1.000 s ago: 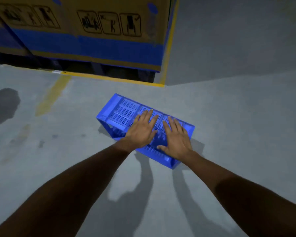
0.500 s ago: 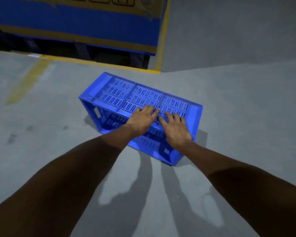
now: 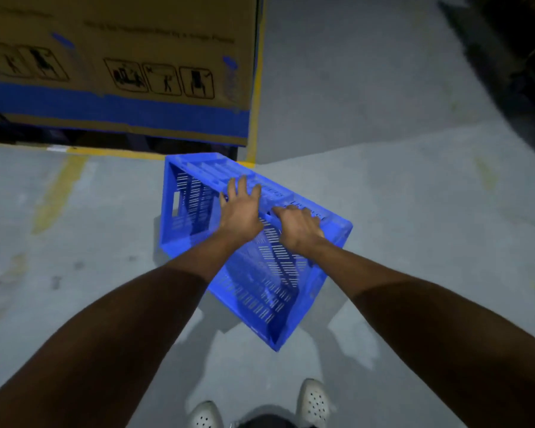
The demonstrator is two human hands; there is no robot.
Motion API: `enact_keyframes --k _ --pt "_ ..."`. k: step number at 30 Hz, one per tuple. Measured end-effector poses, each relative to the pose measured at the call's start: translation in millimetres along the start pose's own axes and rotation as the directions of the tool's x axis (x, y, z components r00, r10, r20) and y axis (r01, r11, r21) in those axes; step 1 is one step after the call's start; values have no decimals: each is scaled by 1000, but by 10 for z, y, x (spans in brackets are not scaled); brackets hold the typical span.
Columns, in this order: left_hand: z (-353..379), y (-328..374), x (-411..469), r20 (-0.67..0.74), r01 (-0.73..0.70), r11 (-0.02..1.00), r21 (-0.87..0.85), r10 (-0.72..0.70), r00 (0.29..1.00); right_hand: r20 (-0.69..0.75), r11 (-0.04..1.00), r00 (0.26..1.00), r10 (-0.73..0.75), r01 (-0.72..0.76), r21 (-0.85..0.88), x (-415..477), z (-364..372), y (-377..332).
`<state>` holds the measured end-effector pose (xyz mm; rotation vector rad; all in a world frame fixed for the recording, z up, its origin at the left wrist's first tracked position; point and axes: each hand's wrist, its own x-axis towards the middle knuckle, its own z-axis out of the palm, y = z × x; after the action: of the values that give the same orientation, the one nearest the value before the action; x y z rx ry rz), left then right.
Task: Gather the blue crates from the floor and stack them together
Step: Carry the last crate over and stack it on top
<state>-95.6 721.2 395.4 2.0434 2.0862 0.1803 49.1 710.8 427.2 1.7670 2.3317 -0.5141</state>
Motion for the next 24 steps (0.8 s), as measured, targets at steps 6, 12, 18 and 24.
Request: enact_keyframes --k 6,12,18,24 --pt "-1584 657 -289 30 347 549 -760 -504 863 -85 981 982 167 -157 116 -863 -1171 -323" --pt "-2484 1209 -659 404 407 -69 -911 -360 841 -169 935 939 300 -255 245 -1771 -1972 -522" --pt "-2866 1570 -875 317 333 42 -942 -216 924 -188 796 867 461 -310 520 -2330 -2360 -525" --pt "-3082 1872 -986 298 298 203 -933 -35 954 -223 701 899 376 -119 703 -2608 -2576 -227"
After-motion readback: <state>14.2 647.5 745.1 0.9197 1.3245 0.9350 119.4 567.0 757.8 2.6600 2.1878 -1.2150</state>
